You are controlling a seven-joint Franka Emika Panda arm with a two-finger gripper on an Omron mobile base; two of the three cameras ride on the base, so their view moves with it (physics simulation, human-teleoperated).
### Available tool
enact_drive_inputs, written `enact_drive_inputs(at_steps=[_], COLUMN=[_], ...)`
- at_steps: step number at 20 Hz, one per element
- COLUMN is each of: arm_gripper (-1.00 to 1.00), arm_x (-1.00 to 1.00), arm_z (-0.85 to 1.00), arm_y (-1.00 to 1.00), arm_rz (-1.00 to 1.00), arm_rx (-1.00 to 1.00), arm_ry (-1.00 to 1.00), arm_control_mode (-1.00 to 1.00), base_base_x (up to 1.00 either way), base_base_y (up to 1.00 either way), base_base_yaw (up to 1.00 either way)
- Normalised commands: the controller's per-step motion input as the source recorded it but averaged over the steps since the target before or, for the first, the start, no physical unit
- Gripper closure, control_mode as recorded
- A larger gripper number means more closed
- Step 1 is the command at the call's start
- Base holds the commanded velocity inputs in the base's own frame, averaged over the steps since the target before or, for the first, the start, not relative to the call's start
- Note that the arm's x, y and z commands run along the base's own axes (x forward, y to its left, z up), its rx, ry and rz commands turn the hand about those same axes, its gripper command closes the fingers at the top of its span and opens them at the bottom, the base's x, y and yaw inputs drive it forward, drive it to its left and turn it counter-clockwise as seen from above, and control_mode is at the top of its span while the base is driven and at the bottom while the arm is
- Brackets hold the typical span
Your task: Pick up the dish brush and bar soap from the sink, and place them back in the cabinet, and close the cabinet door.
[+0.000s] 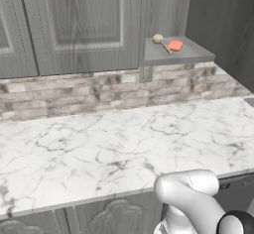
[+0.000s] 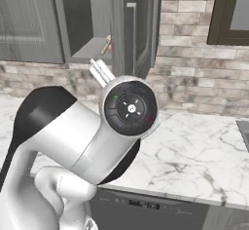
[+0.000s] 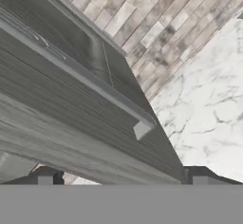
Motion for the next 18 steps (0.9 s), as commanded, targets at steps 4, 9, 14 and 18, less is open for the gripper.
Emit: enact_drive_inputs(at_steps=[4,9,14,18], arm_gripper=[-1.00,-1.00,-1.00,-1.00], arm_x=[0.36,0.08,-0.54,-0.61], arm_z=[0.00,0.00,0.00,0.03], arm_y=[-0.49,-0.34,-0.33,-0.45], arm_rz=[0.00,0.00,0.00,0.00], arm_rx=[0.17,0.14,0.06,0.09], arm_ry=[0.00,0.00,-0.03,-0.06], arm_control_mode=[-1.00,-1.00,-1.00,-1.00], base_base_x=[0.00,0.00,0.00,0.00], base_base_y=[0.00,0.00,0.00,0.00], base_base_yaw=[0.00,0.00,0.00,0.00])
